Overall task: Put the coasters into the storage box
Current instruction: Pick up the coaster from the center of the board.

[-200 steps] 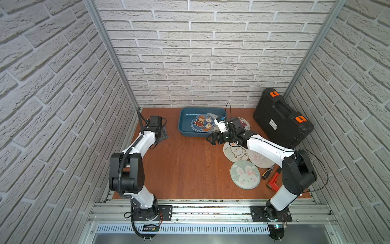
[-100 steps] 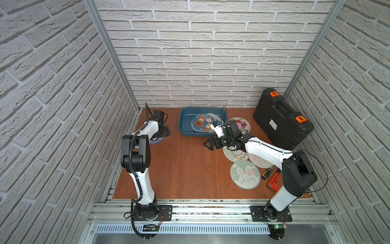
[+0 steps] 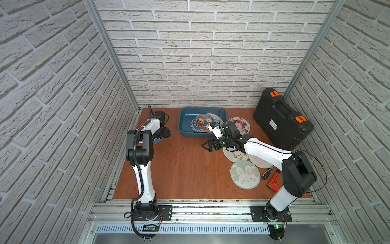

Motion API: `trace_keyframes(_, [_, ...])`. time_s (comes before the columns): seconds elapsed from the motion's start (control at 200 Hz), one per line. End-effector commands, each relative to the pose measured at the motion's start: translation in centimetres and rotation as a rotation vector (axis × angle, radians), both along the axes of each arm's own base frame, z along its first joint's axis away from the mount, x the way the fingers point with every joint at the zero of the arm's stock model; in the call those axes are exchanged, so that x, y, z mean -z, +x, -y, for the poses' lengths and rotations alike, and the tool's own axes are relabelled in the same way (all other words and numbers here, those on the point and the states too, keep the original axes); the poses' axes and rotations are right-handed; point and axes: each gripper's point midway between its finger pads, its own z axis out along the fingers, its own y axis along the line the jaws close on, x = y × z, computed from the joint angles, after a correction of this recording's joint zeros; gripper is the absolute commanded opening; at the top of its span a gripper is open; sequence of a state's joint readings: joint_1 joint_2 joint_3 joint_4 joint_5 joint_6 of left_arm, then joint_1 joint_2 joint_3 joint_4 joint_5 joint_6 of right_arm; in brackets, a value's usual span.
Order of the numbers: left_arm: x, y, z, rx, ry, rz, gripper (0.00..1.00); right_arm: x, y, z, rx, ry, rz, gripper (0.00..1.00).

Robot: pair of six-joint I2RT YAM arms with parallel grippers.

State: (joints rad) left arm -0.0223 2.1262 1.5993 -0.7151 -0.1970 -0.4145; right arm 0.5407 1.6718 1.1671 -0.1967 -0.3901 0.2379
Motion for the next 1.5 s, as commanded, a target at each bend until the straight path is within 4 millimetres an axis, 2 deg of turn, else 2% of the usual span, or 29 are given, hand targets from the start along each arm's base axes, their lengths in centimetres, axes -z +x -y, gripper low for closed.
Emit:
trace_keyframes(0.0, [0.7, -0.8, -0.6, -0.003, 0.017, -0.065, 0.95, -1.4, -0.1, -0.6, -0.007, 0.034, 0.038, 1.00])
trace_keyframes(0.265, [1.7, -1.3, -0.5, -0.026, 0.009, -0.093, 0.91, -1.1, -0.1, -0.9, -0.010, 0.022, 0.021, 1.00])
trace_keyframes(0.4, [2.0, -1.5, -0.5, -0.034, -0.006, -0.086, 0.86, -0.8, 0.0, -0.7, -0.001, 0.009, 0.015, 1.00])
trace_keyframes(0.71, [2.6, -1.7, -0.1, -0.043, -0.050, -0.072, 0.53, -0.3, 0.0, -0.6, 0.006, -0.019, 0.005, 1.00])
trace_keyframes(0.895, [2.9, -1.9, -0.1, -0.044, -0.057, -0.073, 0.28, -0.1, 0.1, -0.5, 0.012, -0.029, 0.003, 1.00])
trace_keyframes(1.02, [3.1, -1.9, -0.1, -0.048, -0.067, -0.071, 0.18, 0.0, 0.0, -0.4, 0.014, -0.036, 0.003, 1.00])
trace_keyframes(1.175, [3.1, -1.9, -0.1, -0.052, -0.082, -0.060, 0.00, -0.1, 0.1, -0.3, 0.019, -0.041, 0.005, 1.00])
trace_keyframes(1.33, [2.4, -1.7, 0.3, -0.041, -0.105, -0.022, 0.00, -0.1, 0.4, -0.1, 0.041, -0.057, 0.012, 1.00])
trace_keyframes(1.495, [0.6, -1.8, 1.1, -0.017, -0.149, 0.057, 0.00, -0.2, 0.6, 0.0, 0.057, -0.080, 0.025, 1.00])
